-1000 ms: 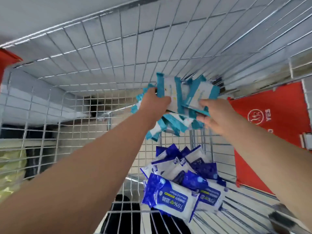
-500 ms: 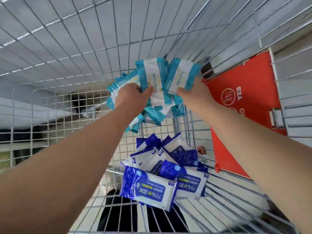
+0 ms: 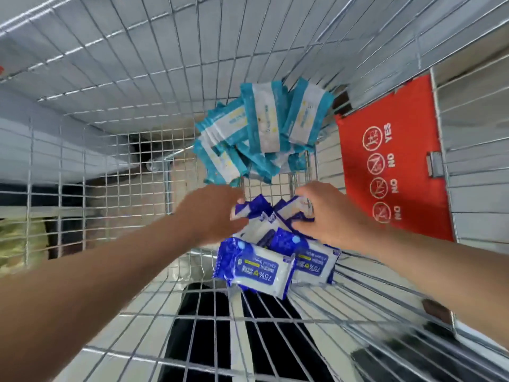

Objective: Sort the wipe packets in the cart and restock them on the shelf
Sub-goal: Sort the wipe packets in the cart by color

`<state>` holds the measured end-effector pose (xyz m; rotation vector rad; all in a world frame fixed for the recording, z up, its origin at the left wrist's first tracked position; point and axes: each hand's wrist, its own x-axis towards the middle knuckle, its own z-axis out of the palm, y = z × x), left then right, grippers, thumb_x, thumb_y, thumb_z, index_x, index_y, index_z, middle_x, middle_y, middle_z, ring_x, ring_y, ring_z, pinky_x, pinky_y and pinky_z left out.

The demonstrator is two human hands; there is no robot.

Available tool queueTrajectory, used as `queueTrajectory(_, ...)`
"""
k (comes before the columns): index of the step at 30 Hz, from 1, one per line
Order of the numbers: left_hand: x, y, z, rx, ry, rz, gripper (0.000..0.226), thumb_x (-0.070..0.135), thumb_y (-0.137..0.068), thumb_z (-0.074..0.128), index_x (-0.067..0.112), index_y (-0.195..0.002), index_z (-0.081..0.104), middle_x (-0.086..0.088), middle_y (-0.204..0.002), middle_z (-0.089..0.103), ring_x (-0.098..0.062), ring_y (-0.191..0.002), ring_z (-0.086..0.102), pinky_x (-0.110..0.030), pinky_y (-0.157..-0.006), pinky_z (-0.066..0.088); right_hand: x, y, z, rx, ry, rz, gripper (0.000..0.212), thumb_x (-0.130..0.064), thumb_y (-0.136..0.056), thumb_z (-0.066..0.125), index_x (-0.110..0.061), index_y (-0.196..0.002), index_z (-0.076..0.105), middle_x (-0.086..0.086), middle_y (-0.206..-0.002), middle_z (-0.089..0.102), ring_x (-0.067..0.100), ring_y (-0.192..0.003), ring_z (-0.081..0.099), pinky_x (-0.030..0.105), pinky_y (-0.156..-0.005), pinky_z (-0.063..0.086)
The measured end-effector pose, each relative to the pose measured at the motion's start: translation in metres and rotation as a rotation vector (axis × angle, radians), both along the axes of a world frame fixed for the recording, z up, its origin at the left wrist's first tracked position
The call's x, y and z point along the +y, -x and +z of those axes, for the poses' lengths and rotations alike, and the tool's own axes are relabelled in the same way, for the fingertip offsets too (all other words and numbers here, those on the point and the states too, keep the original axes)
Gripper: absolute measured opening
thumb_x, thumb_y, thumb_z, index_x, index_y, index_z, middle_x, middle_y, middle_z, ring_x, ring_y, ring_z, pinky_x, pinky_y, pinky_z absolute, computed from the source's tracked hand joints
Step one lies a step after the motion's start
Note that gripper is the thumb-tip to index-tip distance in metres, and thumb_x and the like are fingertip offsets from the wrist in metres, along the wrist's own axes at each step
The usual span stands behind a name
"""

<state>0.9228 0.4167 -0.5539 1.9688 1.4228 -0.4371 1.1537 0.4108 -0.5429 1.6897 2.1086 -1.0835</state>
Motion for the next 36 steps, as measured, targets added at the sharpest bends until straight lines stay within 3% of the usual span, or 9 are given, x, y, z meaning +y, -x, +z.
queueTrajectory(4,-0.03,-0.003,-0.021,0.004,0.226,-0.091,0.048,0.046,-0.082,0.067,0.03,-0.125,0.051,0.005,-0.125,0.056,-0.017,-0.113,0.053,-0.035,-0.095,0.045,-0.028,-0.006,-0.016,-0.087,0.144,0.107,0.043,-0.032,-0.077,0.071,-0.016,-0.115,0.056,0.004,-0.111,0.059,0.022,-0.101,0.055,0.034,-0.083,0.046)
queueTrajectory(10,-0.033,-0.005,-0.035,-0.09,0.295,-0.016,0.031,0.032,-0.076,0.076,0.026,-0.097,0.053,0.008,-0.093,0.055,-0.016,-0.088,0.052,-0.025,-0.066,0.037,-0.034,-0.009,-0.037,-0.071,0.149,0.07,0.027,-0.025,-0.077,0.073,-0.017,-0.1,0.062,-0.001,-0.089,0.057,0.018,-0.081,0.052,0.029,-0.062,0.035)
queueTrajectory(14,-0.026,0.003,-0.031,-0.079,0.323,-0.038,0.03,0.028,-0.083,0.07,0.02,-0.109,0.058,0.005,-0.099,0.051,-0.015,-0.09,0.049,-0.024,-0.075,0.038,-0.029,-0.019,-0.039,0.016,0.183,-0.036,0.024,-0.021,-0.073,0.078,-0.023,-0.083,0.056,-0.013,-0.07,0.048,0.014,-0.068,0.048,0.025,-0.055,0.031)
queueTrajectory(16,-0.029,0.005,-0.029,-0.055,0.271,-0.055,0.039,0.036,-0.08,0.071,0.023,-0.113,0.056,0.005,-0.106,0.053,-0.015,-0.093,0.049,-0.026,-0.079,0.042,-0.03,-0.023,-0.041,0.039,0.18,-0.099,0.024,-0.02,-0.076,0.077,-0.023,-0.082,0.053,-0.012,-0.071,0.047,0.011,-0.067,0.047,0.021,-0.055,0.033)
queueTrajectory(19,-0.038,-0.003,-0.027,-0.056,0.203,-0.11,0.039,0.049,-0.072,0.075,0.029,-0.097,0.052,0.008,-0.102,0.053,-0.015,-0.092,0.051,-0.032,-0.08,0.047,-0.033,-0.027,-0.043,0.033,0.221,-0.126,0.018,-0.02,-0.084,0.069,-0.019,-0.089,0.051,-0.006,-0.076,0.051,0.016,-0.071,0.05,0.026,-0.057,0.036)
queueTrajectory(25,-0.04,-0.009,-0.027,-0.16,0.249,0.058,0.032,0.033,-0.075,0.078,0.024,-0.087,0.049,0.001,-0.095,0.06,-0.02,-0.084,0.054,-0.03,-0.07,0.043,-0.024,-0.028,-0.039,0.026,0.195,-0.188,0.011,-0.017,-0.093,0.053,-0.013,-0.099,0.045,0.001,-0.079,0.052,0.013,-0.063,0.046,0.028,-0.051,0.031)
queueTrajectory(29,-0.041,-0.017,-0.023,-0.219,0.222,0.132,0.03,0.026,-0.077,0.077,0.018,-0.092,0.051,-0.003,-0.099,0.06,-0.02,-0.085,0.053,-0.027,-0.07,0.041,-0.03,-0.027,-0.033,-0.005,0.207,-0.171,0.023,-0.012,-0.085,0.062,-0.011,-0.102,0.046,0.002,-0.079,0.053,0.015,-0.065,0.051,0.03,-0.052,0.037)
queueTrajectory(32,-0.046,-0.023,-0.025,-0.226,0.179,0.144,0.033,0.023,-0.076,0.077,0.015,-0.1,0.057,0.0,-0.104,0.055,-0.017,-0.089,0.05,-0.025,-0.074,0.039,-0.045,-0.024,-0.035,-0.067,0.206,-0.091,0.018,-0.013,-0.081,0.067,-0.01,-0.085,0.049,0.001,-0.077,0.049,0.02,-0.071,0.049,0.033,-0.059,0.032)
queueTrajectory(36,-0.051,-0.03,-0.031,-0.245,0.156,0.176,0.037,0.022,-0.074,0.079,0.016,-0.104,0.059,0.001,-0.11,0.051,-0.018,-0.098,0.053,-0.031,-0.086,0.045,-0.052,-0.022,-0.046,-0.058,0.19,-0.098,0.032,-0.012,-0.08,0.067,-0.01,-0.065,0.039,0.001,-0.07,0.039,0.022,-0.07,0.045,0.032,-0.056,0.026)
